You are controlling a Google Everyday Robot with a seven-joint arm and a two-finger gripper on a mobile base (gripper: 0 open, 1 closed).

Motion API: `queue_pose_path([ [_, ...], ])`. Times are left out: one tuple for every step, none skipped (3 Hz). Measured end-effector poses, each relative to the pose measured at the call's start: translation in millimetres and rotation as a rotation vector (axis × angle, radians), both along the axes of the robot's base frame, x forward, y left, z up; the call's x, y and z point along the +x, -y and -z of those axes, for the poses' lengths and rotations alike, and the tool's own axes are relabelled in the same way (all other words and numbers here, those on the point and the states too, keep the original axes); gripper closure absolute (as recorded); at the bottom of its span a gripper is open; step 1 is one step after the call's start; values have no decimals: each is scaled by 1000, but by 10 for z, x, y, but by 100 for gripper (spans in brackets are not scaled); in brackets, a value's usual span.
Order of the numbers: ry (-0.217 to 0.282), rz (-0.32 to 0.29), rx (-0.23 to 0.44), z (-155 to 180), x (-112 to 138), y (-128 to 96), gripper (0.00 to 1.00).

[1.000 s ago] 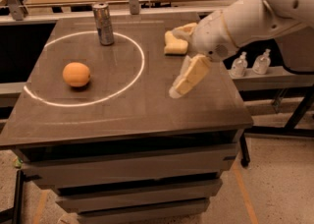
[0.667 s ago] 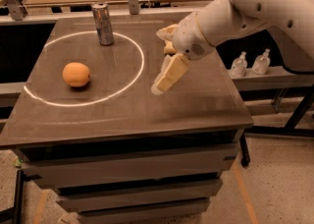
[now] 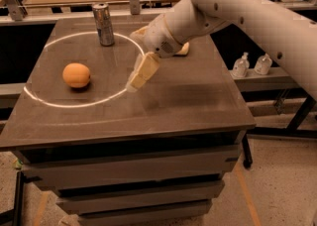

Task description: Pick orange

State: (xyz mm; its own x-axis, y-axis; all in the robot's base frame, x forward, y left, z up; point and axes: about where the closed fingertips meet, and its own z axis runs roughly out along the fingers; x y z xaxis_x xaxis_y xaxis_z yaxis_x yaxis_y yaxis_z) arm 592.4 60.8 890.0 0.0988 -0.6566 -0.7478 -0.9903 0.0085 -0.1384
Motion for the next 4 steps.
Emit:
queue_pose_path([
  [-25, -51, 5, 83, 48, -285, 0],
  [-49, -90, -7, 181, 114, -555, 0],
  [-71, -134, -1, 233, 145, -800, 0],
  [-83, -178, 2, 269, 149, -980, 0],
])
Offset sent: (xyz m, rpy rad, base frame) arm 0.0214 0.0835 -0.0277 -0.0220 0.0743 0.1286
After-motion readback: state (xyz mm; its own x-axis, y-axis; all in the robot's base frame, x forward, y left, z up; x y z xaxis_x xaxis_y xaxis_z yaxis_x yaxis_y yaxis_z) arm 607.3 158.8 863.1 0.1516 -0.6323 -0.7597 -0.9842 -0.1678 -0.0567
